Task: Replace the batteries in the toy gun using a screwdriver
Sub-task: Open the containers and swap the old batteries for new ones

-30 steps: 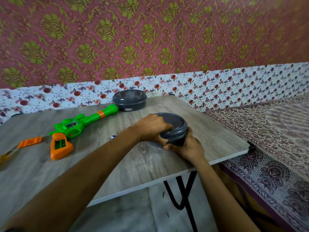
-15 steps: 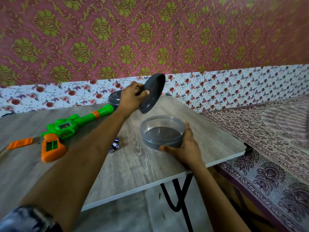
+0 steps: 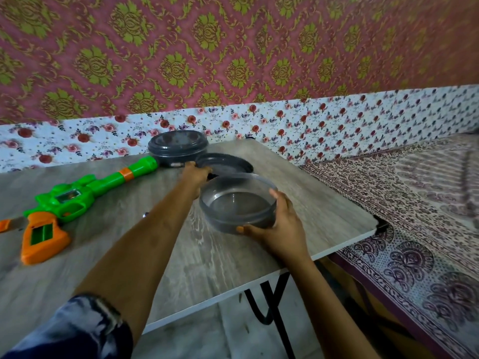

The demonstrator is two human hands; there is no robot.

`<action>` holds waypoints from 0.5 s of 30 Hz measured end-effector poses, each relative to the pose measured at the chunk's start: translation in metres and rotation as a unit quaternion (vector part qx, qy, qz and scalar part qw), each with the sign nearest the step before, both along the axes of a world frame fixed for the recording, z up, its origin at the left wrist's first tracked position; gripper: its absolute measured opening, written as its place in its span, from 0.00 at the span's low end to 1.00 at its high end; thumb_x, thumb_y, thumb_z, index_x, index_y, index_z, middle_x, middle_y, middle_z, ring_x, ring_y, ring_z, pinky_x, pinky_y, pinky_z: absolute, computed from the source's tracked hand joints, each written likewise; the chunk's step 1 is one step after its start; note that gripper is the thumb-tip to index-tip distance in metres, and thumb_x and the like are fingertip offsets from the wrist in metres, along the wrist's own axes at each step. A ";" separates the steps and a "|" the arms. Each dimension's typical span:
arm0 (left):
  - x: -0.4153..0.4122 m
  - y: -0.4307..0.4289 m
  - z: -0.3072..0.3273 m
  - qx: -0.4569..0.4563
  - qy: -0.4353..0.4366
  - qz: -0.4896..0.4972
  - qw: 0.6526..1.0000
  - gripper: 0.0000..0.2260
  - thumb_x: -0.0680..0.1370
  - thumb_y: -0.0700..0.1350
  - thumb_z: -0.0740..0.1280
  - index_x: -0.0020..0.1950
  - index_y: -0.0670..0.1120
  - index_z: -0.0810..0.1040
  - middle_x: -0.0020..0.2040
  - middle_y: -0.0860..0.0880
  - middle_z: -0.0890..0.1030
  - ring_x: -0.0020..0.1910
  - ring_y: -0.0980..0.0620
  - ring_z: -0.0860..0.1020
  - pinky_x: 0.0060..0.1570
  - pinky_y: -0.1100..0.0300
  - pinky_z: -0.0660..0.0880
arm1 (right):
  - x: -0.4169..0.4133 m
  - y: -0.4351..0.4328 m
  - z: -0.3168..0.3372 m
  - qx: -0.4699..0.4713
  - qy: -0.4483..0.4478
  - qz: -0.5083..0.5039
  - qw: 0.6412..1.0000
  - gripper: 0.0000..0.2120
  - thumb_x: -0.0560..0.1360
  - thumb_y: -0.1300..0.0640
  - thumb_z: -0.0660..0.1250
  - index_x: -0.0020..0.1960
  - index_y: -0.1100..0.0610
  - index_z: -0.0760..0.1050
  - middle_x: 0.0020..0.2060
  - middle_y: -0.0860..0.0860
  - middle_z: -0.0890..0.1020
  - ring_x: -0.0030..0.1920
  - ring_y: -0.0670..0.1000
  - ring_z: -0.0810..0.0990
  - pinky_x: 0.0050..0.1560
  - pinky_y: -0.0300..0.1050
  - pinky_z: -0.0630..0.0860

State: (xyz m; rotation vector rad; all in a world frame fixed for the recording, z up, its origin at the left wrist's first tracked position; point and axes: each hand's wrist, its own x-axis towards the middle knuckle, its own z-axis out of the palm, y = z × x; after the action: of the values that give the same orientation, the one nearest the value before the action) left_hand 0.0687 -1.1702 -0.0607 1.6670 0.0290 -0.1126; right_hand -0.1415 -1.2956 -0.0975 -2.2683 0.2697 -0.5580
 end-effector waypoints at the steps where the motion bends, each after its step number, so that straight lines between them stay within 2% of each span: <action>1: 0.003 0.002 -0.005 0.032 0.001 -0.006 0.999 0.14 0.76 0.37 0.66 0.61 0.38 0.73 0.54 0.40 0.79 0.47 0.46 0.78 0.43 0.55 0.77 | 0.000 0.000 0.000 -0.002 0.003 -0.001 1.000 0.54 0.58 0.32 0.72 0.75 0.48 0.50 0.74 0.51 0.59 0.72 0.53 0.61 0.70 0.58 0.64; 3: 0.007 0.006 -0.011 0.063 0.014 -0.020 0.998 0.14 0.74 0.38 0.68 0.59 0.39 0.75 0.51 0.40 0.80 0.44 0.46 0.78 0.39 0.56 0.77 | 0.001 0.000 0.001 -0.011 0.008 -0.006 1.000 0.54 0.59 0.33 0.72 0.75 0.49 0.49 0.74 0.51 0.58 0.73 0.53 0.61 0.70 0.57 0.63; 6: -0.002 0.013 -0.005 0.132 0.004 -0.008 0.991 0.11 0.73 0.40 0.71 0.53 0.38 0.78 0.42 0.42 0.79 0.38 0.48 0.78 0.45 0.53 0.78 | 0.001 -0.001 0.002 -0.030 0.020 -0.008 0.999 0.55 0.59 0.33 0.72 0.76 0.50 0.47 0.75 0.52 0.55 0.74 0.54 0.58 0.72 0.57 0.60; 8: -0.011 0.024 0.004 0.205 -0.030 -0.014 0.978 0.12 0.73 0.43 0.71 0.52 0.38 0.77 0.44 0.41 0.79 0.40 0.45 0.79 0.48 0.51 0.78 | -0.001 -0.001 0.003 -0.030 0.033 -0.009 0.999 0.56 0.59 0.32 0.72 0.76 0.50 0.46 0.76 0.53 0.51 0.75 0.55 0.54 0.73 0.57 0.57; 11: -0.033 0.053 0.015 0.252 -0.082 -0.047 0.963 0.12 0.74 0.41 0.70 0.55 0.36 0.77 0.48 0.38 0.79 0.42 0.42 0.80 0.45 0.50 0.79 | -0.004 0.000 0.003 -0.009 0.038 0.001 0.999 0.58 0.57 0.30 0.70 0.76 0.49 0.45 0.76 0.53 0.50 0.75 0.55 0.52 0.73 0.59 0.57; 15: -0.067 0.106 0.019 0.334 -0.153 -0.052 0.929 0.04 0.74 0.40 0.69 0.46 0.39 0.80 0.41 0.41 0.80 0.37 0.46 0.77 0.44 0.53 0.77 | -0.011 0.003 0.009 0.046 -0.009 -0.007 0.999 0.56 0.55 0.27 0.68 0.75 0.49 0.54 0.75 0.52 0.54 0.75 0.55 0.53 0.72 0.60 0.58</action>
State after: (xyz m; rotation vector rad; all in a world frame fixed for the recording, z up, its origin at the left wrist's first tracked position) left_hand 0.0019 -1.0637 -0.0416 2.3523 -0.2889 0.0926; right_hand -0.1526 -1.2931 -0.0889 -2.1731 0.2961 -0.5609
